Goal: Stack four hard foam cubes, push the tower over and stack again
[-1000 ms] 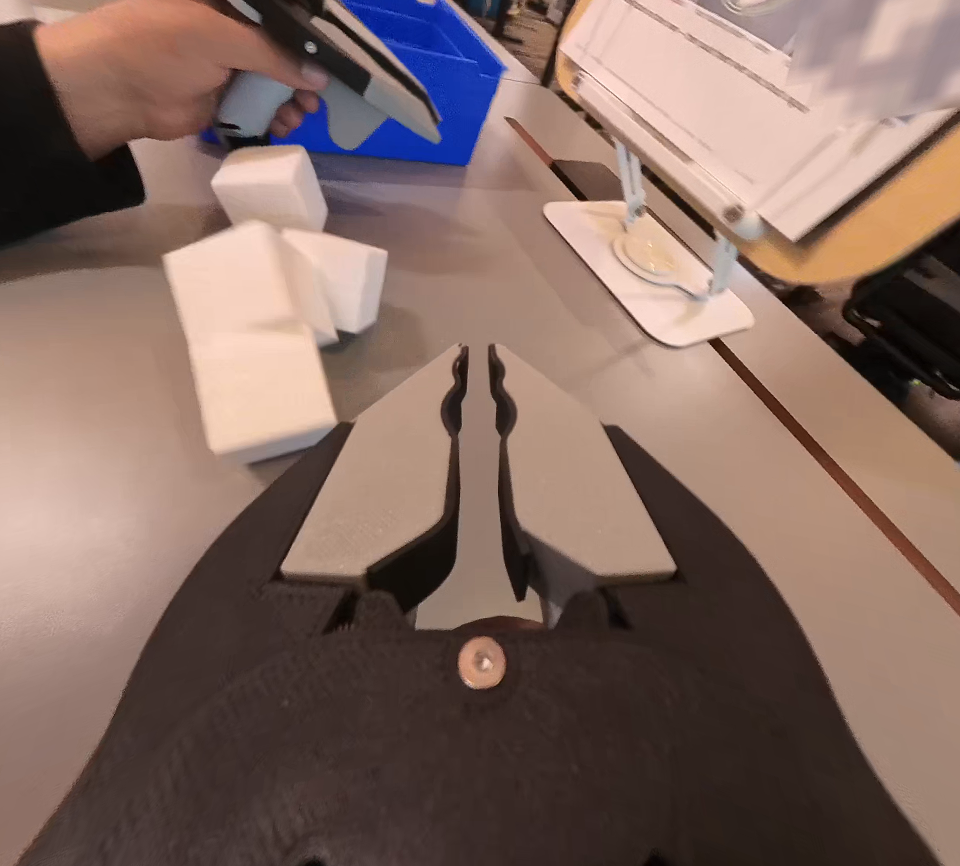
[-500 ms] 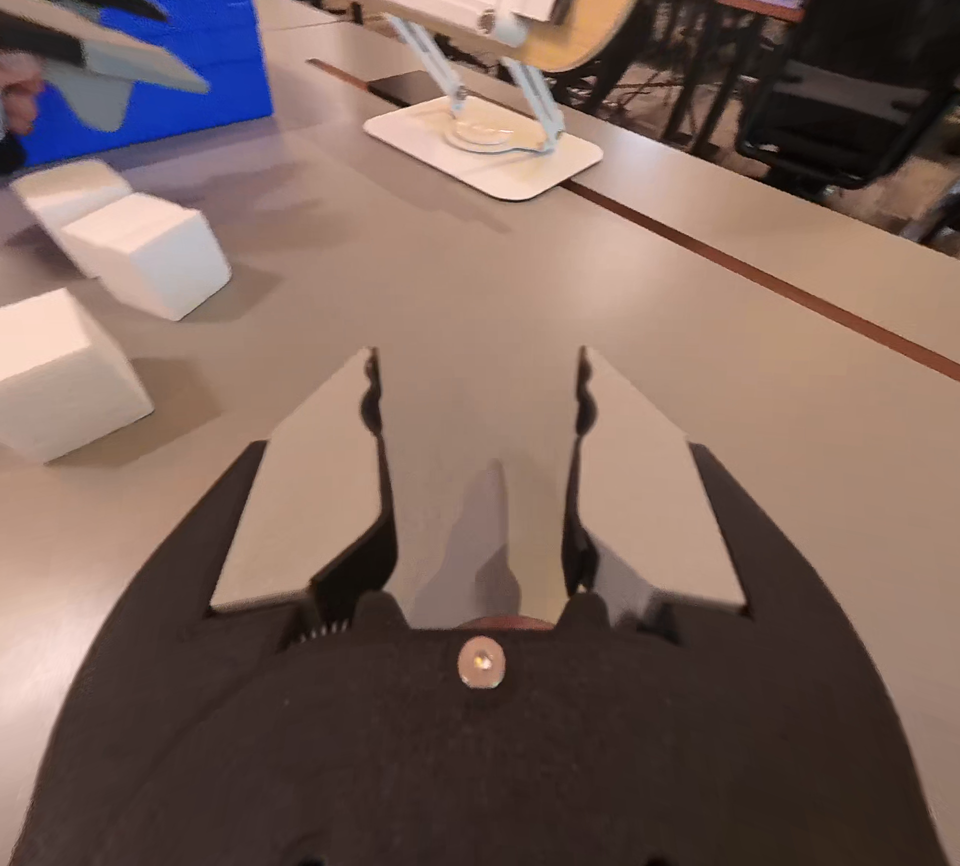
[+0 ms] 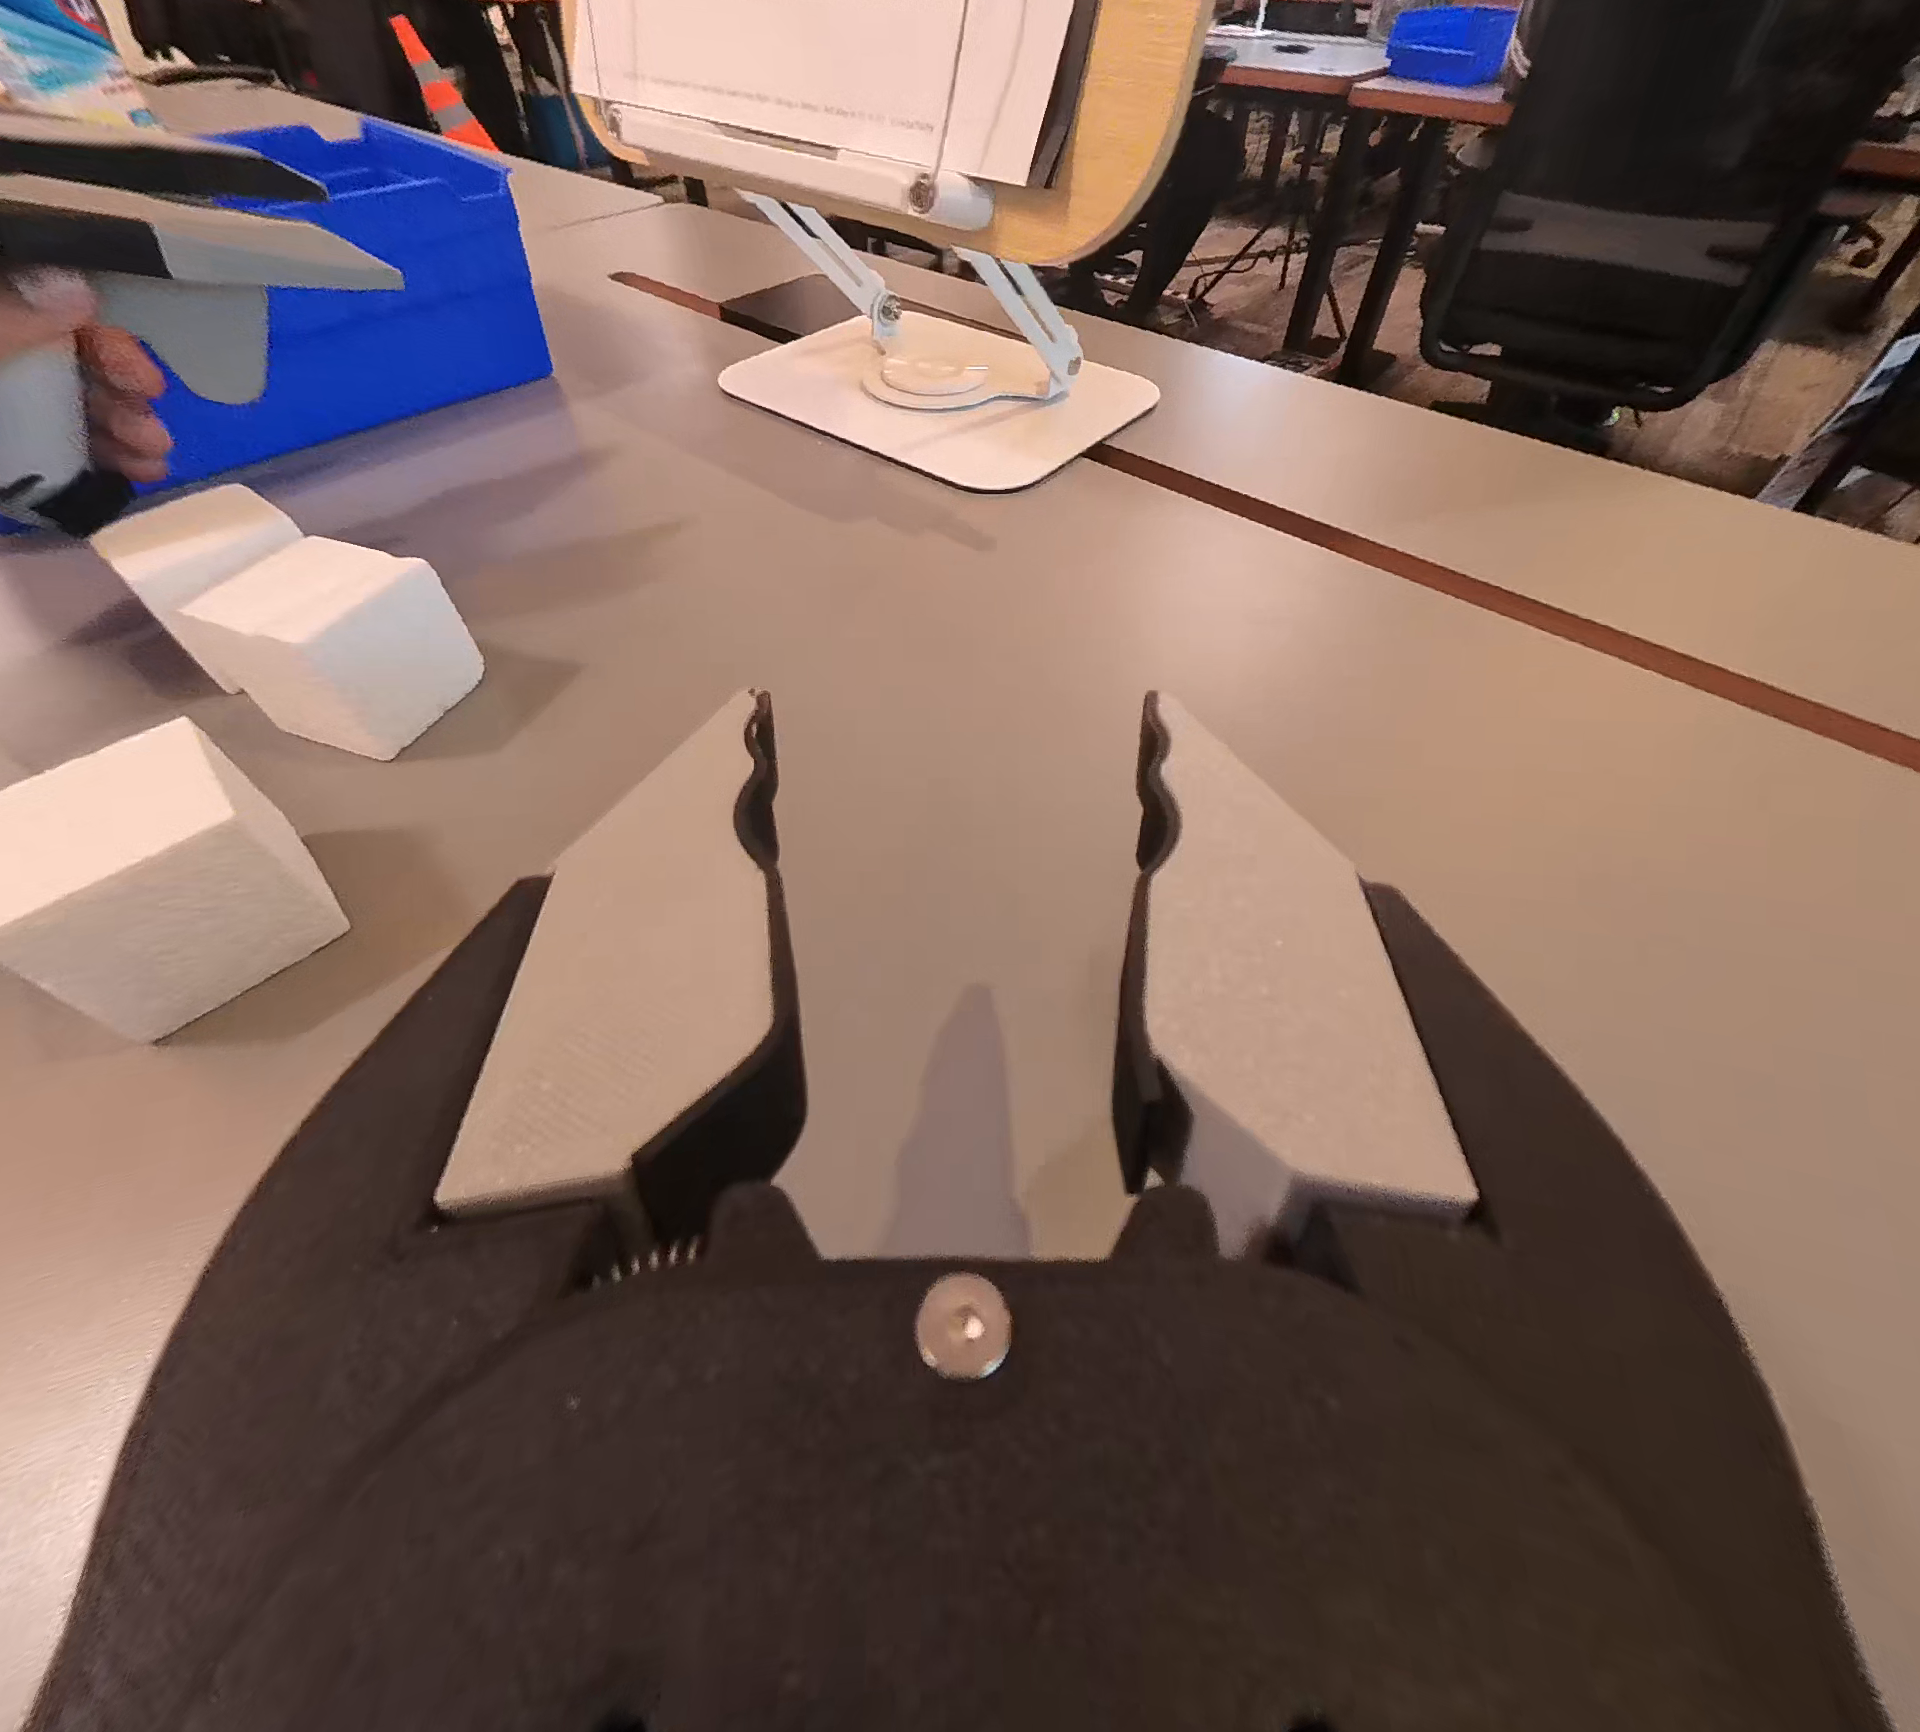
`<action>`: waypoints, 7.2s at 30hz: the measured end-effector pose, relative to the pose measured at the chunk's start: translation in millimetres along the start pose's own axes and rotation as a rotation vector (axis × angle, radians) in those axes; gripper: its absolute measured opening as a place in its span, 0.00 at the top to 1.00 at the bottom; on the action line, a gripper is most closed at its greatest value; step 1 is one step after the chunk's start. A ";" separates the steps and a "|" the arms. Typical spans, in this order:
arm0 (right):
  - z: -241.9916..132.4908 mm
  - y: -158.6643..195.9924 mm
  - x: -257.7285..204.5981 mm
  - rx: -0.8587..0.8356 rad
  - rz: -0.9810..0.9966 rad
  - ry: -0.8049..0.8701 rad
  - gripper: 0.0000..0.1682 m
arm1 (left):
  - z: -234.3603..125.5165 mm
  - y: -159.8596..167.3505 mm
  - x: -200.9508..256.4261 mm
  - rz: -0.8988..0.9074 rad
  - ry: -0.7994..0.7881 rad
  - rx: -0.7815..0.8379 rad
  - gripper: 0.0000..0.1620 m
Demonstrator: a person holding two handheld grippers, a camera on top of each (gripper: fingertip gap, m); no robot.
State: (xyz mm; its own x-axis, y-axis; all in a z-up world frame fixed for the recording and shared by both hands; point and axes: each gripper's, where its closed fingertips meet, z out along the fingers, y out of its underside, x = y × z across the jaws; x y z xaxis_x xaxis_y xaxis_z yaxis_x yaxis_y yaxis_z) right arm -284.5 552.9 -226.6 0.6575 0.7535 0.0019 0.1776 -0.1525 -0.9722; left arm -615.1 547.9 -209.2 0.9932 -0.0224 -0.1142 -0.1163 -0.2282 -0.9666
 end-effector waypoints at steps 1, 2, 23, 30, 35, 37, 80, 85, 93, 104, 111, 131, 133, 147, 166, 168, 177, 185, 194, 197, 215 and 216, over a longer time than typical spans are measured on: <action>0.9 0.5 -1.1 -0.006 -0.021 0.006 0.60 | 1.4 2.1 0.2 0.002 -0.003 -0.006 0.45; 1.9 1.6 -2.2 -0.018 -0.049 0.013 0.61 | 2.8 5.6 -0.1 0.004 -0.007 -0.022 0.45; 8.9 19.9 5.4 -0.125 -0.245 0.091 0.56 | 0.7 4.2 6.7 0.014 0.021 -0.046 0.52; 12.5 25.1 1.4 -0.136 -0.237 0.076 0.57 | -2.3 -0.5 7.1 0.017 0.026 -0.040 0.52; 17.4 29.4 -9.0 -0.150 -0.233 0.039 0.59 | -2.7 1.2 1.3 0.005 0.024 -0.046 0.50; 18.2 29.4 -13.1 -0.154 -0.251 0.031 0.65 | -2.4 2.3 -2.2 0.008 0.018 -0.049 0.50; 7.1 22.4 -24.1 -0.103 -0.190 0.035 0.67 | -2.0 5.5 21.5 -0.076 0.107 -0.028 0.52; 9.0 26.5 -24.0 -0.115 -0.179 0.031 0.67 | -3.3 3.3 22.1 -0.063 0.109 -0.023 0.53; 8.9 26.8 -23.3 -0.115 -0.176 0.034 0.68 | -2.7 4.0 24.3 -0.043 0.111 -0.029 0.53; 7.1 24.9 -24.5 -0.108 -0.173 0.033 0.68 | -3.8 3.1 22.1 -0.042 0.104 -0.025 0.54; 8.6 25.6 -27.3 -0.114 -0.184 0.024 0.68 | -2.7 4.3 23.6 -0.030 0.106 -0.031 0.55; 6.5 19.7 -46.0 -0.076 -0.188 -0.067 0.68 | -4.6 2.1 24.4 -0.030 0.113 -0.029 0.55; 6.2 18.6 -56.4 -0.066 -0.200 -0.113 0.66 | -5.9 0.2 23.6 -0.035 0.114 -0.022 0.56; -38.4 11.3 -233.8 0.022 -0.304 -0.794 0.97 | -5.6 1.0 23.6 -0.051 0.120 -0.028 0.56; 15.7 34.4 -125.2 -0.157 -0.222 -0.178 0.90 | -6.3 0.5 26.3 -0.056 0.130 -0.026 0.57; 15.2 33.5 -125.4 -0.150 -0.240 -0.170 0.91 | -6.4 0.1 26.3 -0.056 0.131 -0.024 0.57; 16.1 36.1 -124.0 -0.154 -0.271 -0.154 0.91 | -13.2 -4.6 27.0 -0.063 0.148 -0.009 0.57; 13.4 32.1 -116.0 -0.135 -0.243 -0.145 0.91 | -68.6 -1.7 53.1 -0.106 0.298 -0.002 0.53; 9.2 26.9 -112.2 -0.108 -0.269 -0.118 0.91 | -163.5 16.5 108.1 -0.089 0.456 -0.106 0.42; 7.5 26.1 -108.0 -0.103 -0.263 -0.105 0.91 | -178.7 33.4 127.3 -0.064 0.475 -0.148 0.41; 9.7 22.2 -113.6 -0.094 -0.249 -0.134 0.91 | -183.0 60.1 113.4 -0.094 0.350 -0.179 0.44; 9.2 21.0 -114.1 -0.090 -0.246 -0.137 0.91 | -182.2 59.6 111.7 -0.098 0.348 -0.176 0.44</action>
State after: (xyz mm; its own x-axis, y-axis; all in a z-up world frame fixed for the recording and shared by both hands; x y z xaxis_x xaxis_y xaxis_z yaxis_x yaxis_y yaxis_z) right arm -362.5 469.6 -249.3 0.4828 0.8532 0.1974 0.3875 -0.0060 -0.9218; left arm -510.3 354.5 -237.8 0.9451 -0.3141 0.0902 -0.0485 -0.4078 -0.9118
